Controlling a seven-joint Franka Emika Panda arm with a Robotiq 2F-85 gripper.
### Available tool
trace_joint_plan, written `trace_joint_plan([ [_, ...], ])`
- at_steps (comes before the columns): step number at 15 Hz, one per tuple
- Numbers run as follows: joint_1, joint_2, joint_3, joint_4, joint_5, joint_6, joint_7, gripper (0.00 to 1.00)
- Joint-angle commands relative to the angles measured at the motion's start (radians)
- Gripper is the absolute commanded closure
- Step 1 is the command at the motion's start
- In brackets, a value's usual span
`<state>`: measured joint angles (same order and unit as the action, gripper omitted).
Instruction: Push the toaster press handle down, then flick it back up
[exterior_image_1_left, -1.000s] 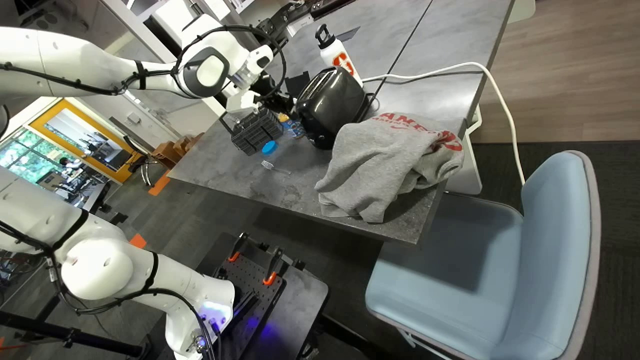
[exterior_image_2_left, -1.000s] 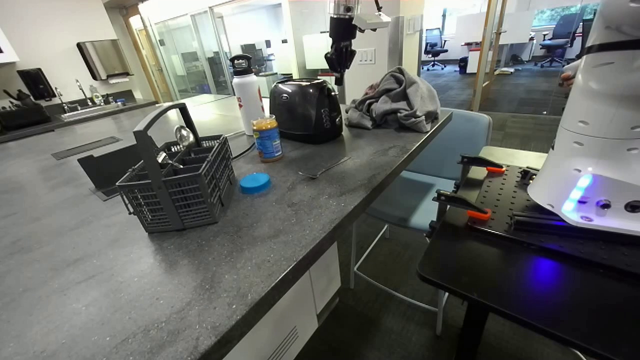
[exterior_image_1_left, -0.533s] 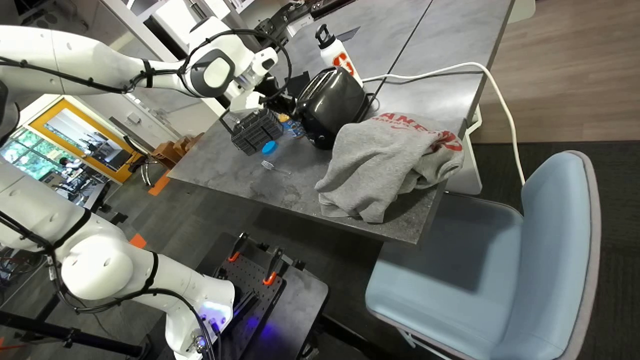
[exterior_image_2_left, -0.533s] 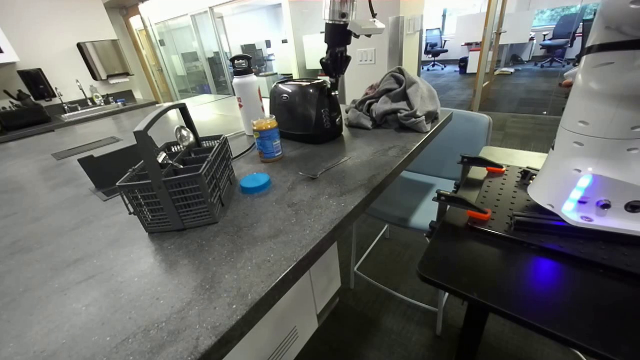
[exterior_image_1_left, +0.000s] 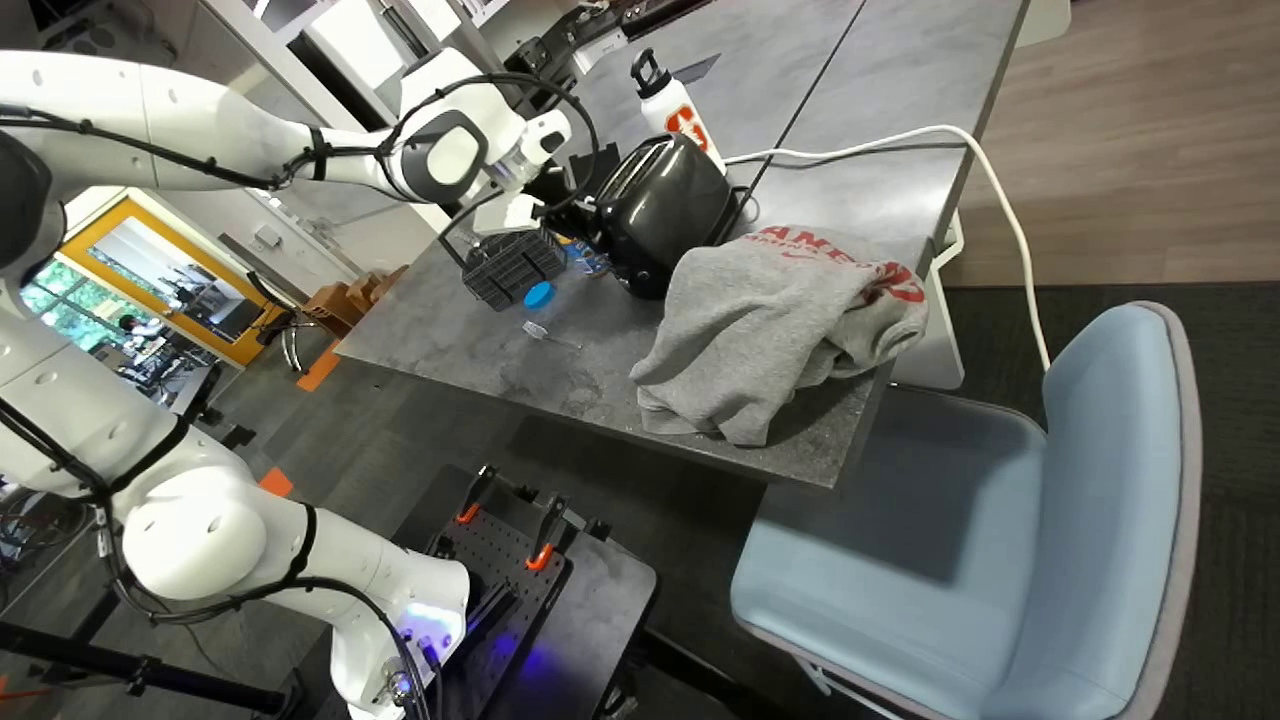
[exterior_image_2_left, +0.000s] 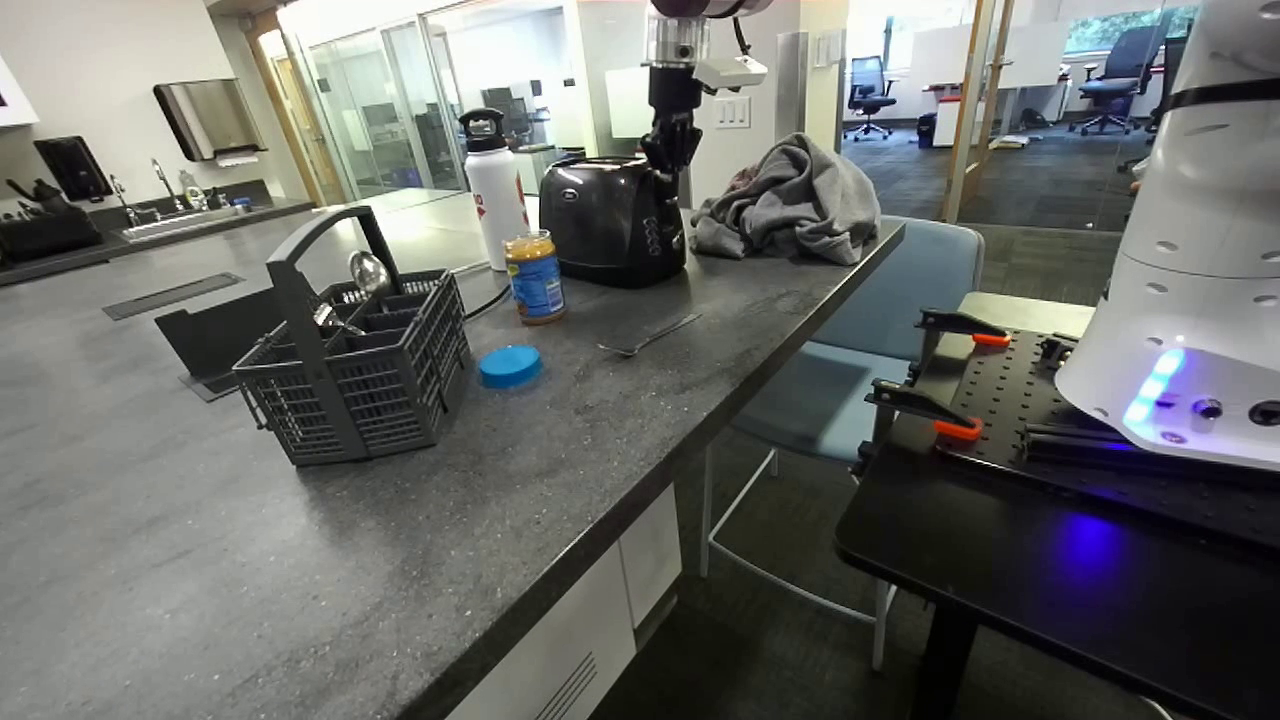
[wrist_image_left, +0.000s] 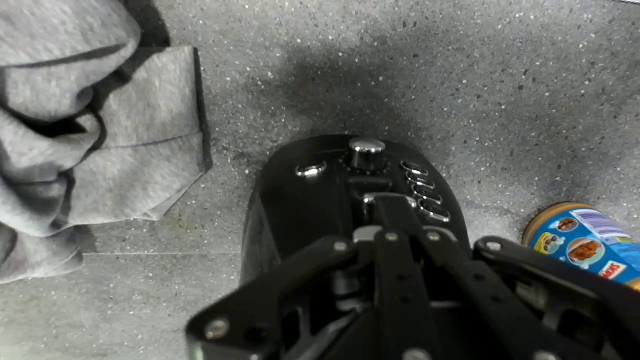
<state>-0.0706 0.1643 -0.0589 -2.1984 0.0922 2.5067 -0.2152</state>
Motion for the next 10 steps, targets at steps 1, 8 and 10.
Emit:
trace_joint_plan([
  [1, -0.013, 0.048, 0.010, 0.033, 0.005, -0.008, -0.012, 1.00],
  [8, -0.016, 0.112, 0.009, 0.060, -0.008, -0.009, 0.003, 1.00],
  [10, -0.015, 0.116, 0.008, 0.061, -0.011, -0.009, 0.006, 1.00],
])
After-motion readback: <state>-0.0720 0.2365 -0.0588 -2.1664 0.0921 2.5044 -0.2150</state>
